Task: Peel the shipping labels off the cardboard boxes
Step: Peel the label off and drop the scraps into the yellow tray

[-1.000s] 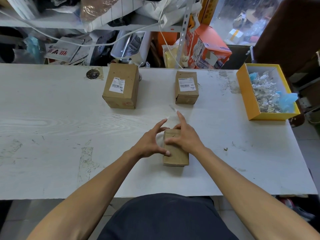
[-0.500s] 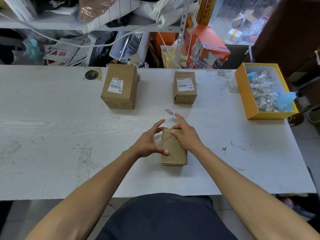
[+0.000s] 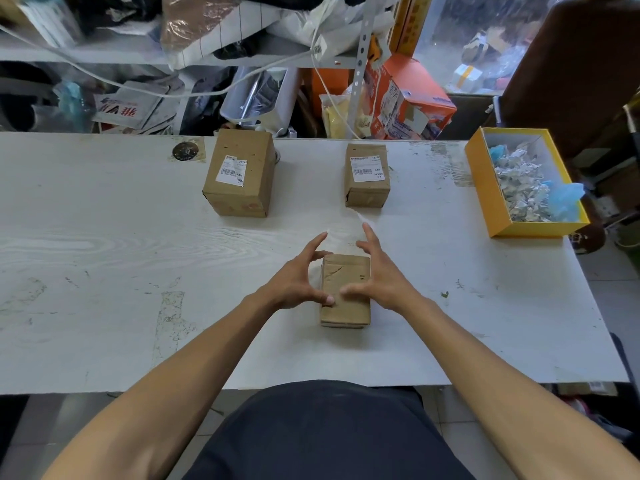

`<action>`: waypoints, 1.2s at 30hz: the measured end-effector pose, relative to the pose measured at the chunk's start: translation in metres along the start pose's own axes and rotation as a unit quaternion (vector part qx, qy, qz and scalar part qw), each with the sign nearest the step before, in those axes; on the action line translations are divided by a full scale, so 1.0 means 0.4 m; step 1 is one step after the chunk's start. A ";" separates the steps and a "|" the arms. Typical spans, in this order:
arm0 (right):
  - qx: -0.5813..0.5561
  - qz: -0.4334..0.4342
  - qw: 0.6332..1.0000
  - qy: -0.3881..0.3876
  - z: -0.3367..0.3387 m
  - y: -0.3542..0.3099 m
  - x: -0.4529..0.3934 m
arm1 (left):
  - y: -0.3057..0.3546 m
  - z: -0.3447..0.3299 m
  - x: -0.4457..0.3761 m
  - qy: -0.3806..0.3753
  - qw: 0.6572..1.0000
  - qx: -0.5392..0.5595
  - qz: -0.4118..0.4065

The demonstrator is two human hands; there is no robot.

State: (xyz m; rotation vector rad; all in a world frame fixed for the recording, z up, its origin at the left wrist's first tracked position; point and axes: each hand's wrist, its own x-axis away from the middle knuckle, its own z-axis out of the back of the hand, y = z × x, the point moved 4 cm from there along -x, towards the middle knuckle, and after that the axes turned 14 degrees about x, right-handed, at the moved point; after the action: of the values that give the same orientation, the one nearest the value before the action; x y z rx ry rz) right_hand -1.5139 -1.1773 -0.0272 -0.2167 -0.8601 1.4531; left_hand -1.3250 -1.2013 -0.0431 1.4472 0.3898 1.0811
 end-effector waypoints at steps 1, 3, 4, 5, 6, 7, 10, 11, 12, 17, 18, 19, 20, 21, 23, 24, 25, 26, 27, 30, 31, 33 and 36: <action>0.024 0.019 0.999 -0.014 -0.005 0.009 0.016 | 0.002 -0.004 -0.002 -0.002 1.000 -0.003 -0.004; 0.060 0.050 0.996 -0.034 -0.015 0.024 0.041 | 0.009 -0.016 -0.006 -0.010 1.000 -0.010 -0.015; 0.060 0.054 0.996 -0.037 -0.018 0.030 0.048 | 0.014 -0.026 -0.008 -0.016 1.000 -0.015 -0.022; 0.056 0.054 0.996 -0.036 -0.019 0.034 0.052 | 0.020 -0.036 -0.010 -0.019 0.999 -0.020 -0.028; 0.054 0.048 0.997 -0.034 -0.020 0.034 0.054 | 0.026 -0.047 -0.014 -0.013 0.999 -0.026 -0.033; 0.053 0.038 0.997 -0.029 -0.018 0.033 0.053 | 0.031 -0.056 -0.018 0.005 0.999 -0.032 -0.036; 0.049 -0.009 0.999 0.013 -0.003 0.035 0.044 | 0.034 -0.066 -0.033 0.078 0.996 -0.009 -0.029; 0.042 -0.024 0.998 0.030 0.002 0.039 0.041 | 0.036 -0.063 -0.039 0.105 0.994 0.010 -0.023; 0.035 -0.038 0.998 0.045 0.008 0.044 0.038 | 0.039 -0.059 -0.047 0.130 0.991 0.021 -0.016; 0.071 -0.051 0.990 0.111 0.025 0.047 0.018 | 0.077 -0.058 -0.061 0.198 0.980 0.017 -0.029; 0.061 -0.043 0.991 0.109 0.028 0.044 0.017 | 0.077 -0.060 -0.060 0.196 0.980 0.023 -0.035; 0.044 -0.032 0.994 0.095 0.030 0.042 0.021 | 0.075 -0.061 -0.057 0.183 0.982 0.031 -0.043; 0.036 -0.018 0.996 0.074 0.031 0.041 0.029 | 0.074 -0.061 -0.051 0.158 0.985 0.037 -0.052; 0.040 -0.001 0.998 0.050 0.031 0.042 0.041 | 0.074 -0.061 -0.044 0.122 0.990 0.033 -0.063; 0.069 0.025 0.997 0.005 0.025 0.049 0.069 | 0.070 -0.064 -0.027 0.037 0.996 -0.015 -0.078; 0.082 0.028 0.996 -0.010 0.018 0.056 0.080 | 0.067 -0.066 -0.019 0.004 0.996 -0.047 -0.081; 0.086 0.020 0.996 -0.016 0.013 0.063 0.085 | 0.064 -0.068 -0.013 -0.015 0.994 -0.075 -0.081; 0.077 0.003 0.997 -0.012 0.010 0.067 0.087 | 0.060 -0.068 -0.012 -0.017 0.992 -0.095 -0.079; 0.061 -0.022 0.998 0.004 0.012 0.067 0.084 | 0.060 -0.067 -0.014 -0.005 0.992 -0.105 -0.075; 0.039 -0.078 0.993 0.075 0.029 0.058 0.064 | 0.069 -0.059 -0.046 0.056 0.991 -0.112 -0.055; 0.045 -0.084 0.991 0.094 0.034 0.054 0.057 | 0.074 -0.057 -0.058 0.079 0.990 -0.109 -0.049; 0.071 -0.086 0.987 0.119 0.038 0.045 0.047 | 0.079 -0.054 -0.073 0.135 0.986 -0.092 -0.041; 0.052 -0.063 0.992 0.093 0.031 0.036 0.051 | 0.079 -0.063 -0.073 0.179 0.980 -0.075 -0.052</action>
State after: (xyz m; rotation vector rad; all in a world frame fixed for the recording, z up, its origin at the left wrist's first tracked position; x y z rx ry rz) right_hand -1.5350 -1.1607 -0.0196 -0.2127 -0.6345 1.3327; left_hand -1.3708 -1.2156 -0.0295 1.0872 0.6193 1.2600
